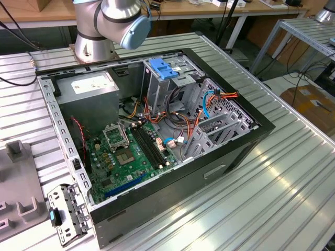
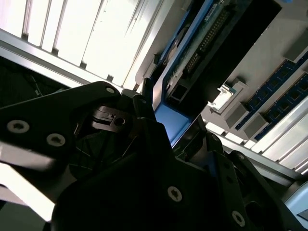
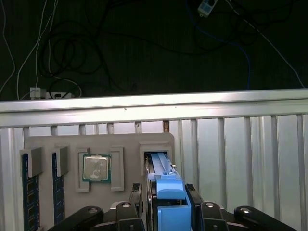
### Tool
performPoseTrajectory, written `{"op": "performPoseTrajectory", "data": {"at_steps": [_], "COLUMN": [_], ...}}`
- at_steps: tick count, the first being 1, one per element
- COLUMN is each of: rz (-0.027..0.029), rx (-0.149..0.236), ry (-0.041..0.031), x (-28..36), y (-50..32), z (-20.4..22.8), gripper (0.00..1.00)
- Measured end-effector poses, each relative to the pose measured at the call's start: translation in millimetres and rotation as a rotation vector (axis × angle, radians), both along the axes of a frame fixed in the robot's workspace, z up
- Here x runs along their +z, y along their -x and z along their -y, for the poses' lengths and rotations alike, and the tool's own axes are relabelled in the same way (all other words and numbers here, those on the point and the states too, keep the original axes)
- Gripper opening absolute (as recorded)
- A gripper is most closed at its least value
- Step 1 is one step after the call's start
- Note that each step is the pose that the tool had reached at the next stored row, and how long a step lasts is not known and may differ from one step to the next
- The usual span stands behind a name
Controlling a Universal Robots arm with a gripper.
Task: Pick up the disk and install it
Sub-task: 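Pick up the disk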
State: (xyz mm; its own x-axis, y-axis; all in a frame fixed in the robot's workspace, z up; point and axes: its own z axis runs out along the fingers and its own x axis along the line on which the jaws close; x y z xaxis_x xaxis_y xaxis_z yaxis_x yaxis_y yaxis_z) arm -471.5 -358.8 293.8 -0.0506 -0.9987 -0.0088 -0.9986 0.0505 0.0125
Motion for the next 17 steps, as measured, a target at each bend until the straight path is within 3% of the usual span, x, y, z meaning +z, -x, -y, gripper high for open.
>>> {"op": "performPoseTrajectory", "data": {"at_steps": [3,4,6,17], "rz": [0.0002,0.0002,0.0002,0.0002], "rx": [0.000,0.000,0.000,0.000], "ry": [-0.0001,-0.0001,-0.0001,-0.0001], "x": [-0.2,-0.2,-0.2,-0.3], "y": [0.0,0.0,0.0,0.0], "z": [0.0,0.0,0.0,0.0], "gripper": [0.47,0.40,0.37,0.37]}}
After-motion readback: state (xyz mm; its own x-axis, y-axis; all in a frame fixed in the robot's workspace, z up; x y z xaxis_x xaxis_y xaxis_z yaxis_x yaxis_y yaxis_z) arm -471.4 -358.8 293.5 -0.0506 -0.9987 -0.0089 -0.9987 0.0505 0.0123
